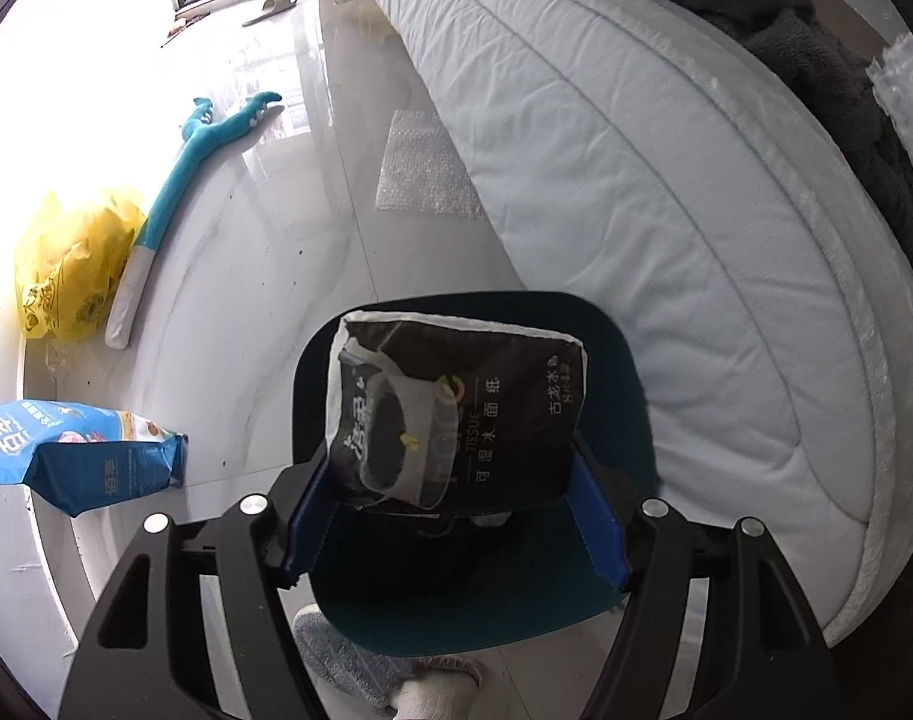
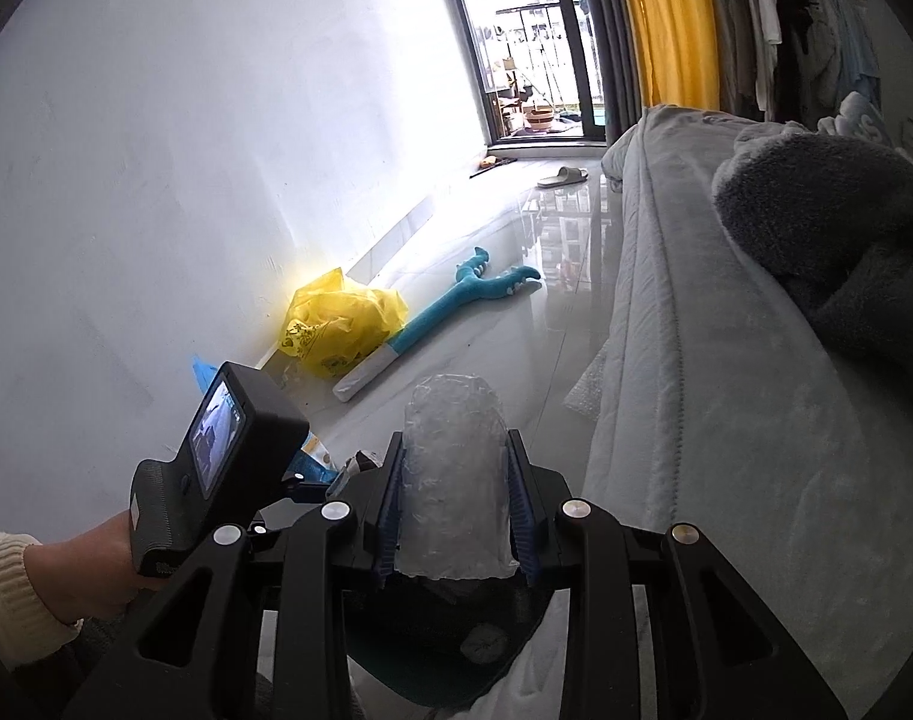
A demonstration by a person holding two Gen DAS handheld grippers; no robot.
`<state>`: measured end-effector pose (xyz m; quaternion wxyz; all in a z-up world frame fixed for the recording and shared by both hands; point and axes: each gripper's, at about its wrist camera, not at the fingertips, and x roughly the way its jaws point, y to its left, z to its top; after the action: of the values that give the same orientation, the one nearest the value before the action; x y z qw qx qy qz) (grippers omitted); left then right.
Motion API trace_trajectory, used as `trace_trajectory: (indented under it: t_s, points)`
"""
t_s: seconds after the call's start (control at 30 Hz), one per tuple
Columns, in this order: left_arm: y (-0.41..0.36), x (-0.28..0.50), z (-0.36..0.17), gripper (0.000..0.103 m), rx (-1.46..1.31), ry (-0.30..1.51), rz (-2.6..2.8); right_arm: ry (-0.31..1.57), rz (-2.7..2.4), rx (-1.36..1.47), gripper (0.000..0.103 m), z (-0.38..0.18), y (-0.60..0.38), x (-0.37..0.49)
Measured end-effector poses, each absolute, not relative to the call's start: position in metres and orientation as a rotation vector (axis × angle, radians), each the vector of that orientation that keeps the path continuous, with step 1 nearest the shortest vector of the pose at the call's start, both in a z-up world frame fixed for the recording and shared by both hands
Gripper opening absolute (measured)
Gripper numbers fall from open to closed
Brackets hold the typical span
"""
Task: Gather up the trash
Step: 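Open the left gripper over the black bin to drop the tissue packet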
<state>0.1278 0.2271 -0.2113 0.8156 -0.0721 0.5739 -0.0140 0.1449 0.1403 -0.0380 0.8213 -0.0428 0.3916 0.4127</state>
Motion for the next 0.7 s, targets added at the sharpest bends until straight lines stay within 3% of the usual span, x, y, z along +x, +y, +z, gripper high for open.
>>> trace_trajectory:
  t_s: [0.13, 0.7]
  points:
    - [0.240, 0.122, -0.212, 0.088, -0.166, 1.228, -0.020, 0.845, 0.886, -0.104, 0.032, -0.044, 0.154, 0.144]
    - [0.277, 0.094, -0.142, 0.088, -0.164, 0.983, 0.012, 1.054, 0.837, -0.183, 0.032, -0.116, 0.193, 0.153]
